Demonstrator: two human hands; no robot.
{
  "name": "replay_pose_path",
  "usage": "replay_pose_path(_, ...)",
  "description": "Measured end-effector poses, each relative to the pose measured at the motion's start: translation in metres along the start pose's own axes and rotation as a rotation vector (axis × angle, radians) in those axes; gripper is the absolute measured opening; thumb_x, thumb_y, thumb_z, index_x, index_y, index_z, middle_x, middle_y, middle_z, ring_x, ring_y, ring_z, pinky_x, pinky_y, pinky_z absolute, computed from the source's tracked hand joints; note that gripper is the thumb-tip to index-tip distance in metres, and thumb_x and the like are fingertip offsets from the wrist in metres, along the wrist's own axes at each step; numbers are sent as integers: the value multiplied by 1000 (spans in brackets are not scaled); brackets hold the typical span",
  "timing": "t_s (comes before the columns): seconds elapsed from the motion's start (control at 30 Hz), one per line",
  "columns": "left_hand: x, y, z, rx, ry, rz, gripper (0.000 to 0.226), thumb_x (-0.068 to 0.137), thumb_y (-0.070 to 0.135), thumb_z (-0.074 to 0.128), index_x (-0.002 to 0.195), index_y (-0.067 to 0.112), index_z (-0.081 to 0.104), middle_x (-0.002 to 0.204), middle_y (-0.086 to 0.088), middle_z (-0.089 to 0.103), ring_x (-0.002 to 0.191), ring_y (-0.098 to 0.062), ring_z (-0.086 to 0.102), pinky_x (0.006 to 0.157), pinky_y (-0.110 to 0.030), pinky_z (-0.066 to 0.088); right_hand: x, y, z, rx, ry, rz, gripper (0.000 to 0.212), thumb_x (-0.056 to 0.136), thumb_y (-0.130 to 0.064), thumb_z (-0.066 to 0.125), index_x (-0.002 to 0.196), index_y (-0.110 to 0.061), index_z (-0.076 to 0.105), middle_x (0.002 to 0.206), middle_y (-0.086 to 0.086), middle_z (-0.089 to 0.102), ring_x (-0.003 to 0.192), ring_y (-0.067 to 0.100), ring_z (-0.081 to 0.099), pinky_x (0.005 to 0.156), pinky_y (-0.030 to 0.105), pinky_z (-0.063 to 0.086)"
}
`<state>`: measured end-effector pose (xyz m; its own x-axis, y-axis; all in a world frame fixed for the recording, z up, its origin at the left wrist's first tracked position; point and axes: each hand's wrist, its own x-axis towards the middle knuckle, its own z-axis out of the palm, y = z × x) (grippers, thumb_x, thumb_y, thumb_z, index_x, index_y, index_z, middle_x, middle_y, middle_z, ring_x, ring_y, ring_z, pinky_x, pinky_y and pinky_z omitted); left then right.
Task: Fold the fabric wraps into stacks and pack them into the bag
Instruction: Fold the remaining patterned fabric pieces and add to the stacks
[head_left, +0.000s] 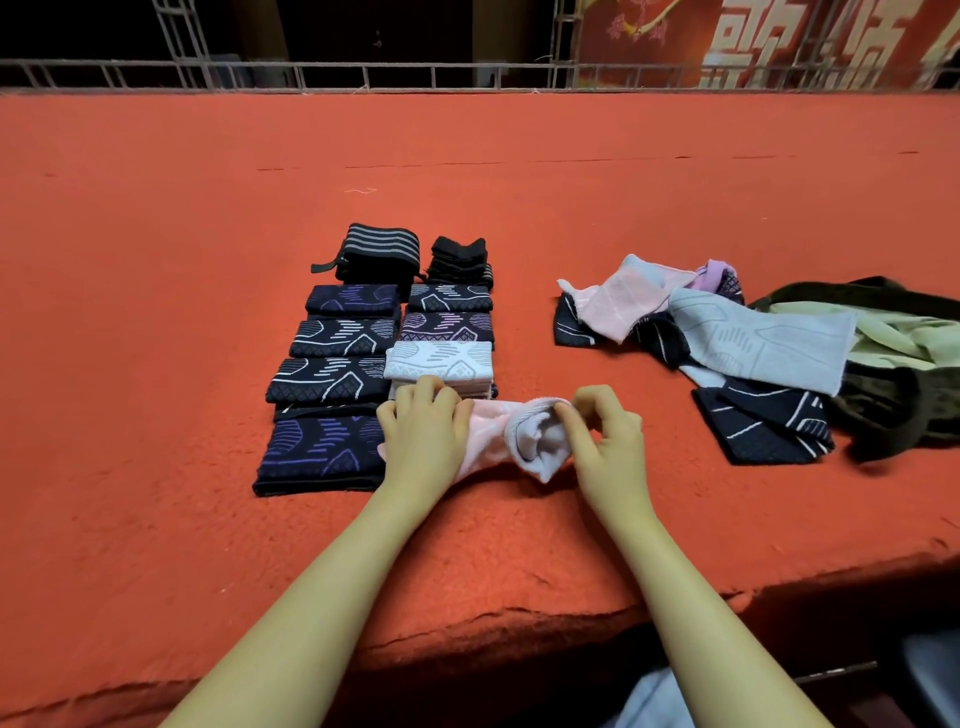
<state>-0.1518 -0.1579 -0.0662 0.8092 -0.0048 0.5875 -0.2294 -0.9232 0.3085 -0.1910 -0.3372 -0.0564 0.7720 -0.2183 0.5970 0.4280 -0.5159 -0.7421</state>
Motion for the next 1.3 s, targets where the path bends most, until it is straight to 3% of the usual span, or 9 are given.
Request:
replay_pose_path(0.1, -8, 8, -3, -147, 40, 173, 31, 86, 34, 41, 97, 16, 64, 104, -3, 62, 96, -23, 51, 79, -36, 26, 10, 4, 2, -14, 12, 88, 18, 83, -37, 56, 69, -34, 45, 64, -12, 51, 63, 11, 46, 73, 51, 44)
replay_pose_path(0.2, -18, 10, 5, -69, -29, 467, 38, 87, 42, 44, 108, 19, 65, 110, 2, 64, 101, -16, 49, 78, -34, 26, 18, 9, 4, -72, 22, 160, 18, 81, -34, 59, 68, -32, 46, 68, -7, 54, 64, 12, 49, 74, 53, 45)
replay_pose_path(0.33, -24, 2, 24, -33, -65, 365, 32, 86, 40, 44, 89, 22, 71, 96, 5, 67, 95, -14, 50, 74, -32, 23, 10, 11, 4, -164, 85, 69, 10, 82, -27, 60, 91, -25, 63, 92, -4, 59, 85, 16, 57, 87, 39, 36)
replay_pose_path(0.5, -23, 2, 30, -75, -51, 337, 34, 86, 37, 44, 85, 20, 74, 102, 0, 70, 103, -13, 46, 78, -33, 25, -12, 11, 6, -432, -118, -387, 18, 83, -35, 51, 99, -27, 55, 96, -9, 61, 91, 10, 49, 74, 27, 16)
replay_pose_path(0.73, -26, 2, 30, -39, -106, 300, 37, 87, 33, 42, 88, 20, 76, 105, 1, 72, 99, -23, 66, 88, -37, 29, -7, 35, 12, -763, -258, -360, 38, 78, -57, 45, 94, -27, 61, 96, -13, 61, 90, 12, 46, 76, 34, 20)
replay_pose_path(0.87, -27, 2, 26, -74, -73, 283, 35, 88, 28, 43, 81, 14, 74, 98, -2, 73, 93, -25, 69, 88, -37, 32, -6, 35, 11, -727, -112, -370, 25, 80, -37, 46, 87, -20, 64, 89, -5, 62, 83, 22, 58, 76, 35, 21)
replay_pose_path(0.97, -26, 0, 19, -119, 60, 233, 30, 88, 25, 45, 85, 10, 71, 94, -3, 72, 88, -21, 67, 86, -33, 33, -6, 29, 9, -657, 50, -310, 21, 84, -30, 50, 86, -19, 68, 89, 0, 60, 84, 20, 47, 76, 34, 22)
replay_pose_path(1.1, -28, 1, 11, -81, 168, 183, 17, 89, 23, 46, 87, 16, 62, 90, 3, 68, 85, -17, 55, 80, -34, 30, -5, 30, 1, -471, 157, -81, 25, 88, -28, 49, 96, -21, 71, 89, -2, 59, 83, 16, 49, 75, 28, 16)
replay_pose_path(1.3, -27, 7, 7, -6, 93, 160, 27, 89, 23, 42, 98, 13, 66, 98, 3, 68, 86, -23, 62, 77, -36, 30, -1, 18, -3, -141, 149, 12, 26, 87, -31, 47, 102, -28, 69, 94, -4, 60, 92, 7, 54, 83, 37, 33)
